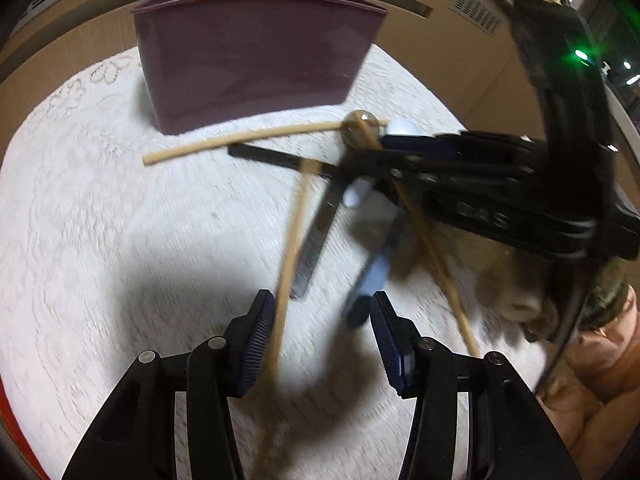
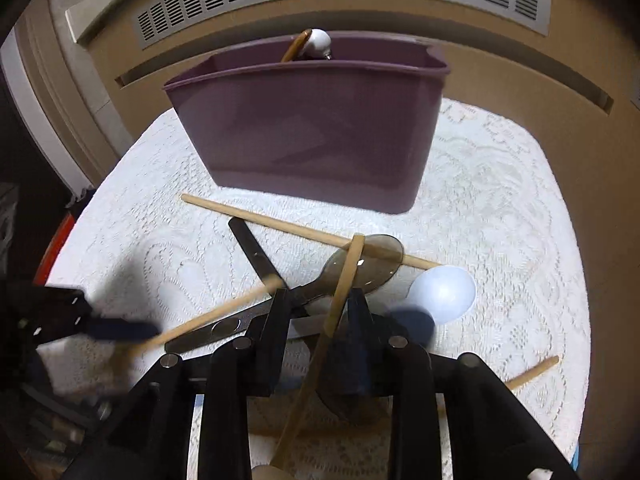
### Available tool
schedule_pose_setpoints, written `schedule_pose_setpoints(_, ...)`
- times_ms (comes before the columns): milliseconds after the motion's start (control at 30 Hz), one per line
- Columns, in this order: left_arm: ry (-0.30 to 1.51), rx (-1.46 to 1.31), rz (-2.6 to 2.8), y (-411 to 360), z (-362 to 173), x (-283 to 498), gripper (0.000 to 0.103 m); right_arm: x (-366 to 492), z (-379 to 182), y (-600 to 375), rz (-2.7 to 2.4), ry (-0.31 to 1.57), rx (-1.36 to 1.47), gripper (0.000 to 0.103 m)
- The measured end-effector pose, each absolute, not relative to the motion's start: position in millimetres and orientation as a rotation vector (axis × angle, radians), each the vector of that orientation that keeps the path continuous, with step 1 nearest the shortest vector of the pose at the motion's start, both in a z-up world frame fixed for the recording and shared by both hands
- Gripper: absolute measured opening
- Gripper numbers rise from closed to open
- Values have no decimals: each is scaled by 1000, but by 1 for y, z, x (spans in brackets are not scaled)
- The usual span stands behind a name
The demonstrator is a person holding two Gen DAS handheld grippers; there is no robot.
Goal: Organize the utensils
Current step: 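Grasp a bamboo chopstick with the left gripper while the right gripper grasps another chopstick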
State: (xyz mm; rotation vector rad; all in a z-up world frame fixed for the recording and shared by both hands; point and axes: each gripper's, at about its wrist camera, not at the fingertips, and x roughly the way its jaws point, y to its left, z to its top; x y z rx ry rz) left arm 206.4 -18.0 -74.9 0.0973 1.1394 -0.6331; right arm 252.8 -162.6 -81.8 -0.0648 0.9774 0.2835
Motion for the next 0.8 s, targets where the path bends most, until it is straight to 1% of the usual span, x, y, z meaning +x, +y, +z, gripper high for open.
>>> schedule_pose_setpoints(167,1088,152,-597,-16,-67,204,51,238,-84,-159,299,963,-124,28)
schedule_pose_setpoints(200,1083,155,-589,-15,-66,207,51,233,-85,-157,299,957,-153,24)
schedule_pose_setpoints(233,1078,157,-577,-15,-64,211,50,230,-86,-155,300,958,-177,12)
schedule_pose_setpoints(267,1076,158,-553,-14,-63,218,49,228,-89,-155,324,978,-173,10)
schedule_pose_setpoints(300,1080,156,-537,-14,-63,223,44,225,-89,-156,337,974,-162,7)
schedule_pose_setpoints(333,1087,151,-520,-14,-63,228,38,222,-89,-158,338,971,-157,7)
schedule_pose_setpoints(367,1097,148,-495,-15,-63,235,35,219,-88,-161,343,971,-145,7)
schedule_pose_setpoints(400,1102,150,-481,-17,-63,239,29,217,-87,-166,352,970,-123,7)
schedule_pose_setpoints(533,1148,187,-446,-31,-71,254,20,208,-79,-185,361,953,-46,7)
schedule_pose_setpoints(667,1183,278,-406,-50,-74,262,20,199,-75,-198,366,937,-2,7)
schedule_pose_setpoints(800,1241,291,-385,-57,-74,270,20,194,-75,-202,372,926,31,7)
